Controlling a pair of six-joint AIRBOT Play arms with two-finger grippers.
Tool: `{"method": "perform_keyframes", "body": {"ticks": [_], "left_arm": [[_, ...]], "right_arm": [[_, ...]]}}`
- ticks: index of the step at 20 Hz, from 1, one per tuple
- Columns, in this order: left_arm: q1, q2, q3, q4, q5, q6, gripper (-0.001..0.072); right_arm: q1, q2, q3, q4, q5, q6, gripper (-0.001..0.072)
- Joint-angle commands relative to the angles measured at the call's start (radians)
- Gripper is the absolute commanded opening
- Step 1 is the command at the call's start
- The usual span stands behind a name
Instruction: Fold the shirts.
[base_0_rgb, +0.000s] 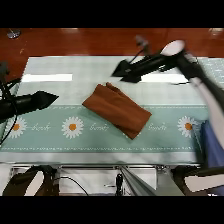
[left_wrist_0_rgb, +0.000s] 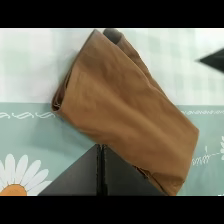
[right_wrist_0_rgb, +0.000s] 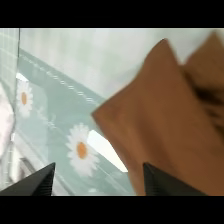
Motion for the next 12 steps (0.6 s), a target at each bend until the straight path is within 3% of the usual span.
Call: {"method": "perform_keyframes", "body": {"ticks": [1,3,5,8,10,12], "left_arm": [[0.000,-0.003,-0.018,0.000,0.040,0.000,0.0036],[0.000,-0.003,-0.018,0.000,0.040,0.000,0.0036],[0.000,-0.004,-0.018,0.000,0.040,0.000,0.0036],[0.000,-0.011,-0.019,0.000,0.040,0.003,0.0036],[-0.004,-0.021,-0.019,0.000,0.040,0.003,0.0036],[-0.018,-0.033,-0.019,0.000,0.040,0.003,0.0036]], "right_arm": [[-0.180,0.244,-0.049,-0.304,0.229,-0.011,0.0630],[-0.238,0.479,-0.276,-0.517,0.146,0.048,0.0630],[-0.274,0.727,-0.624,-0.544,-0.040,0.192,0.0629],[-0.234,0.972,-1.114,-0.355,-0.348,0.410,0.0628],[-0.172,0.971,-1.296,-0.140,-0.489,0.389,0.0628],[-0.108,0.886,-1.334,-0.072,-0.515,0.337,0.0628]]}}
